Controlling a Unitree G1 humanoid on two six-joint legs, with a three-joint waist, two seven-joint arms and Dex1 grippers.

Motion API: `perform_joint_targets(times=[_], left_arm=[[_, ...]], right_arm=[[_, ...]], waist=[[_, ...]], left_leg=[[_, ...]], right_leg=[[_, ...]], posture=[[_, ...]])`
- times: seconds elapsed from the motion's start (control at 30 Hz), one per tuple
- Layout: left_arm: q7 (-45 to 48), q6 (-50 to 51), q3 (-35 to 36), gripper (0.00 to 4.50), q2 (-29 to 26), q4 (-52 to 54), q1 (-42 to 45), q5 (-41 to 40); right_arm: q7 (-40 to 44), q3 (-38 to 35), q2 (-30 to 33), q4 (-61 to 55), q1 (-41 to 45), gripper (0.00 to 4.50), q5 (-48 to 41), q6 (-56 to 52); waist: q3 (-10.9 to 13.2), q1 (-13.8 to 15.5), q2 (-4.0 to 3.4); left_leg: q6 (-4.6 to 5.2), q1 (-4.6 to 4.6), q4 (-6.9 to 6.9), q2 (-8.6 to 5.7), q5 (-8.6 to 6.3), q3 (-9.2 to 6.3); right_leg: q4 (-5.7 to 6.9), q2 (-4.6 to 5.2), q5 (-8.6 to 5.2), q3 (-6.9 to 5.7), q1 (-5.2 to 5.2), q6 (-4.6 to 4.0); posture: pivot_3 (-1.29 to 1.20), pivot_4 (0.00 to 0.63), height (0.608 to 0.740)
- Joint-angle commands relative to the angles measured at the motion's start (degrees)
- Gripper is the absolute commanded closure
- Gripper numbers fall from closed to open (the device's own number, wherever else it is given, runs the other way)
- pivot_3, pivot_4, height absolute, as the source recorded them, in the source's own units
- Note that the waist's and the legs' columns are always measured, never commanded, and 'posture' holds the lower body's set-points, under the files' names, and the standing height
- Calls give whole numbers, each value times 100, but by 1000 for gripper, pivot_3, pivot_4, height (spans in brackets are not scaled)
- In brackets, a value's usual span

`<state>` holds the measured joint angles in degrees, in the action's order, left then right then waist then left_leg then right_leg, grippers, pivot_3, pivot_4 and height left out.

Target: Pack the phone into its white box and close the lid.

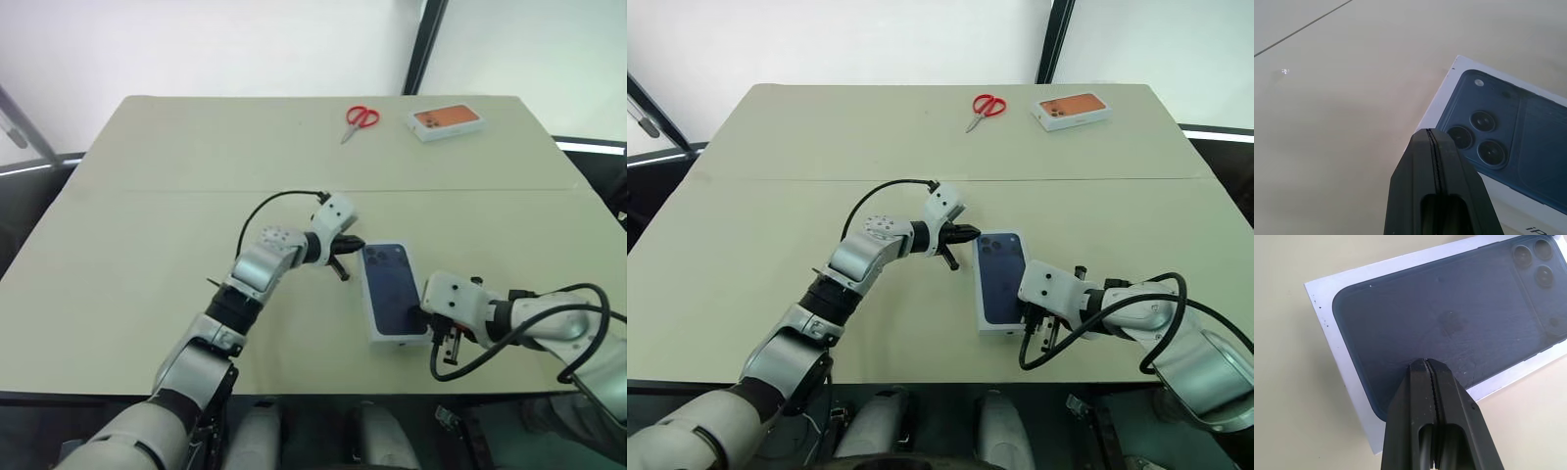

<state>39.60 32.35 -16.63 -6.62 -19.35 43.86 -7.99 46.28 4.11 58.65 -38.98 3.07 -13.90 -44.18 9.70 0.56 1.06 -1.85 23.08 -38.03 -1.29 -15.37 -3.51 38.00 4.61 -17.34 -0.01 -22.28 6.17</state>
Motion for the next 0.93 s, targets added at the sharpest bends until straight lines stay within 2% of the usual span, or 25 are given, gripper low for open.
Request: perform_joint_targets(times=[0.03, 0.13, 0.3, 0.53, 0.7, 0.93], left_arm=[[-135, -478, 740, 4500, -217, 752, -321, -306], [-144, -315, 1403, 4500, -714, 1714, -832, -634], [-64, -121, 2475, 4500, -1776, 2675, -1934, -1008], [157, -129, 3784, 4500, -2755, 3134, -3441, -1516], [66, -255, 4124, 4500, -2936, 3230, -4008, -1545], [-159, -181, 4204, 4500, -2890, 3404, -4182, -1705]], right_arm=[[-553, -517, -731, 323, 491, 4477, -129, 203], [-906, -903, -1212, 803, 996, 4477, -124, 388], [-935, -1262, -1647, 1732, 1643, 4477, -338, 684], [-573, -1171, -2008, 2735, 2288, 4477, -671, 924], [-44, -901, -1997, 3182, 2430, 4477, -698, 1220], [59, -717, -2143, 3203, 2470, 4477, -722, 1371]], waist=[[3, -84, 1], [10, -163, -12], [8, -125, -18], [13, -87, -20], [13, -107, -20], [14, -118, -22]], left_leg=[[0, 0, 2, 2, 0, 2], [-9, 16, 7, 10, 5, 3], [-11, 19, 14, 9, 6, 4], [-9, 22, 10, 2, 5, 6], [-9, 22, 12, 3, 4, 6], [-9, 23, 13, 4, 3, 7]], right_leg=[[4, 0, 0, 3, -5, 0], [18, -4, 1, 9, -36, -1], [13, -2, 1, 10, -39, -2], [8, 12, 1, 9, -34, -3], [2, 14, 1, 8, -33, -3], [2, 15, 1, 9, -36, -3]], posture=[[0, 150, 740], [0, 150, 740], [0, 150, 740], [0, 150, 740], [0, 150, 740], [0, 150, 740]])
